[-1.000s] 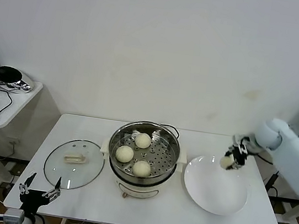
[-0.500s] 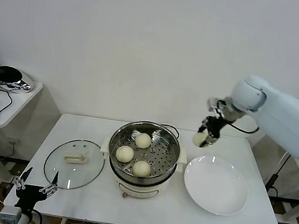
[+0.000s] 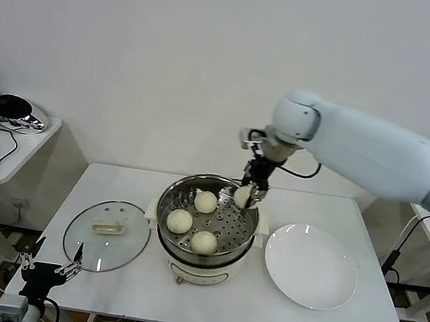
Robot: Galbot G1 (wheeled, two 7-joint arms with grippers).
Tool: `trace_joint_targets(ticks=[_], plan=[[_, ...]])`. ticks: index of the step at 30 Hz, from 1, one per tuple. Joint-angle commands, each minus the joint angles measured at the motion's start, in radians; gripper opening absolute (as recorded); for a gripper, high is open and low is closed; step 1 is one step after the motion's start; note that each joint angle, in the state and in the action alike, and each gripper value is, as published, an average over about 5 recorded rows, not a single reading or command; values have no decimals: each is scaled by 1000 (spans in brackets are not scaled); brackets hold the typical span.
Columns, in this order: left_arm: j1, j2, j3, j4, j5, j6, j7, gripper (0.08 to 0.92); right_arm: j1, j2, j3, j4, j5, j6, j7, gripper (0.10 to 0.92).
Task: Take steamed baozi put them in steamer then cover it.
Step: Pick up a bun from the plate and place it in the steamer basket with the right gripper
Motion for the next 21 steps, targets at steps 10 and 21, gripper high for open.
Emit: trace_joint_targets(ticks=[10,21], plan=[[5,-3,7,1,-4,-1,-1,823,-184,118,5,-102,-107,-67,54,543],[2,-9,16,5,-1,-1,-1,823,-244,111,34,-120,-145,-80,69,543]])
